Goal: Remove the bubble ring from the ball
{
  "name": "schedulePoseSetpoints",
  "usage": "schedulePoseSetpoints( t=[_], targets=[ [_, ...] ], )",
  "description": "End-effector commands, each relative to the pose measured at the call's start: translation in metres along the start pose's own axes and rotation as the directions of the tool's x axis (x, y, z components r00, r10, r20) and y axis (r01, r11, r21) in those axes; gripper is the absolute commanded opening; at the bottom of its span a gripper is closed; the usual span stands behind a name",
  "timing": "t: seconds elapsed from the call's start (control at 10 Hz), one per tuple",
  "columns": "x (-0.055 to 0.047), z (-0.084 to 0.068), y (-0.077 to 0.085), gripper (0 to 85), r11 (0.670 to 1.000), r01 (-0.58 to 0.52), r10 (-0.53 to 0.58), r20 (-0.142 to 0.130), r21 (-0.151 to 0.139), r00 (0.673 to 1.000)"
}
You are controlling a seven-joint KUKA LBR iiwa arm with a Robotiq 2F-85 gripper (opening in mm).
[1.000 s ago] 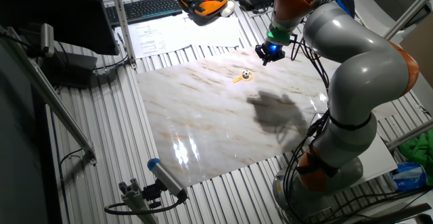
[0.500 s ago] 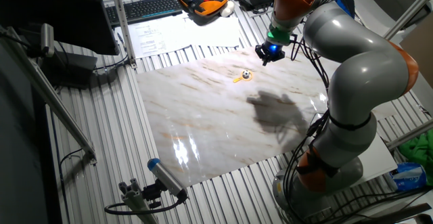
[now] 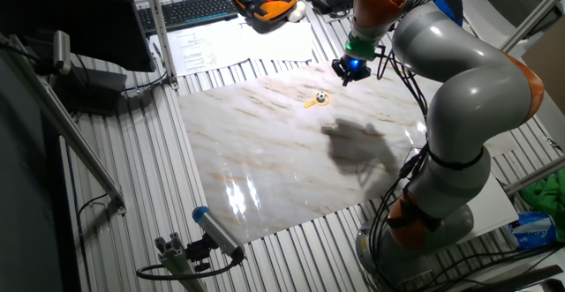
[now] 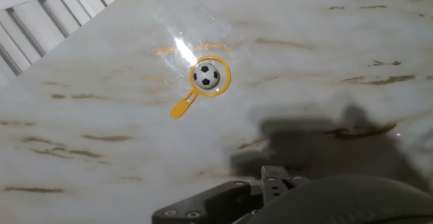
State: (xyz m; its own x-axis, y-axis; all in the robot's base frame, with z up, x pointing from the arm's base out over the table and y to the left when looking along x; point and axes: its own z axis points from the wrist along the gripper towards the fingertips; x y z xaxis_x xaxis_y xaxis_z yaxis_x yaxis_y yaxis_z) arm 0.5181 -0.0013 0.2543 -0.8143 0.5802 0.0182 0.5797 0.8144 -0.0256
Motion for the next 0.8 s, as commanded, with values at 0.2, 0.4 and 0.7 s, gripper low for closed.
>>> schedulePoseSetpoints(
  t=[0.2,0.4,0.7],
  targets=[
    [-0.007,0.014,0.005,0.0,0.999,-0.031,0.031,0.020,-0.013,0.999],
    [-0.014,0.027,0.008,0.0,0.998,-0.064,0.065,0.053,-0.023,0.996],
    [-0.018,0.037,0.010,0.0,0.991,-0.132,0.134,0.069,-0.035,0.989]
  ],
)
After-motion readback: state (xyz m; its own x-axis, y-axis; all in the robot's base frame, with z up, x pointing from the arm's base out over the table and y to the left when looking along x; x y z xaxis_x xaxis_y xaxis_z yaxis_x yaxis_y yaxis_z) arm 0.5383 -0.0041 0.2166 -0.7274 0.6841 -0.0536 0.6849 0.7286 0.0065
